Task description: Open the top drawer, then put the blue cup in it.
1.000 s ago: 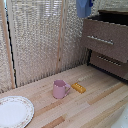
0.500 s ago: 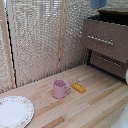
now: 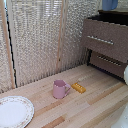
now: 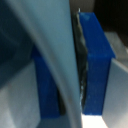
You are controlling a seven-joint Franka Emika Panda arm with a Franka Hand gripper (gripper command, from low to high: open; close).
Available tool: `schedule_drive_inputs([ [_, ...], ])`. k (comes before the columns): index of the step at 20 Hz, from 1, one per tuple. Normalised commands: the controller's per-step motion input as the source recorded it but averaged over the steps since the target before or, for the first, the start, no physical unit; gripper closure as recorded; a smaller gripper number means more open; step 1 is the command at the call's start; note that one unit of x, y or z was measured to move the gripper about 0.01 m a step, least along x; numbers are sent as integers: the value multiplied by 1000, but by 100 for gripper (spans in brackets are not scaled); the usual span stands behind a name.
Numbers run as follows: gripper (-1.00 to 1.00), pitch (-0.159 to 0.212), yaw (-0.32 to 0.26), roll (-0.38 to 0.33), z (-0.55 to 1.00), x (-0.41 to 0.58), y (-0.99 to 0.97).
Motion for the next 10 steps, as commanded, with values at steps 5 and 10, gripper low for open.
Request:
schedule_drive_inputs([
  [5, 100, -2, -24, 16, -349, 3, -482],
  [10, -100, 2, 18, -1, -52, 0, -85],
])
